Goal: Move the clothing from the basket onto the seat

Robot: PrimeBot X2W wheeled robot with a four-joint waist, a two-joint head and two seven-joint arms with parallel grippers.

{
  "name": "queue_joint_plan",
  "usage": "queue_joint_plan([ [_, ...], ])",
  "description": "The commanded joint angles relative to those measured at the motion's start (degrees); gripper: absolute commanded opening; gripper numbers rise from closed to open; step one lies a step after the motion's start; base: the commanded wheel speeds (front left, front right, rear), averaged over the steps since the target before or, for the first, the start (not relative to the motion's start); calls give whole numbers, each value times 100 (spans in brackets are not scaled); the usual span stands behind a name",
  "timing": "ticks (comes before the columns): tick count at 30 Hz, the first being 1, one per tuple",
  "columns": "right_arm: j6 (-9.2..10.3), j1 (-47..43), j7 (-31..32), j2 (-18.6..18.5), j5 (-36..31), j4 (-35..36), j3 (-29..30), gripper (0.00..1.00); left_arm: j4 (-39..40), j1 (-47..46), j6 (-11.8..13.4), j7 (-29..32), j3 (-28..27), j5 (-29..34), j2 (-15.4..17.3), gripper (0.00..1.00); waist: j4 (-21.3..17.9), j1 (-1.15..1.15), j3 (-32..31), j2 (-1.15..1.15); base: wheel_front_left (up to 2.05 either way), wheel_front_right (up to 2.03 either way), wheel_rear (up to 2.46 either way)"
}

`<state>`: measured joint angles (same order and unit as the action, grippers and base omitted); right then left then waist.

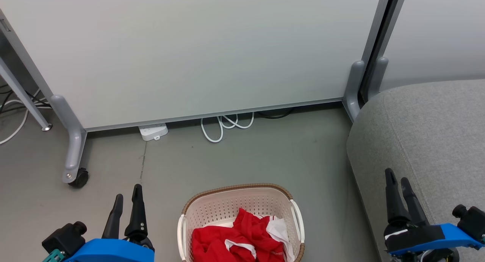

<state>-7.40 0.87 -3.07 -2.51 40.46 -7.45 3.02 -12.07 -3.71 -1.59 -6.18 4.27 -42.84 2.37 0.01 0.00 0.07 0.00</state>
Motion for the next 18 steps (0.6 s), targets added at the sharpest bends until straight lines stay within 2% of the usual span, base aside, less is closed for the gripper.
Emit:
queue_joint_plan([
  [1,-12,-7,-54,-31,-211,105,-18,100,73,-35,20,-68,31,174,39,100,-1,0,1,0,0,0,0],
  [18,-12,-100,-193,-37,-1178,256,-57,100,-3,-47,155,-329,188,812,44,100,-11,0,-7,0,0,0,0],
])
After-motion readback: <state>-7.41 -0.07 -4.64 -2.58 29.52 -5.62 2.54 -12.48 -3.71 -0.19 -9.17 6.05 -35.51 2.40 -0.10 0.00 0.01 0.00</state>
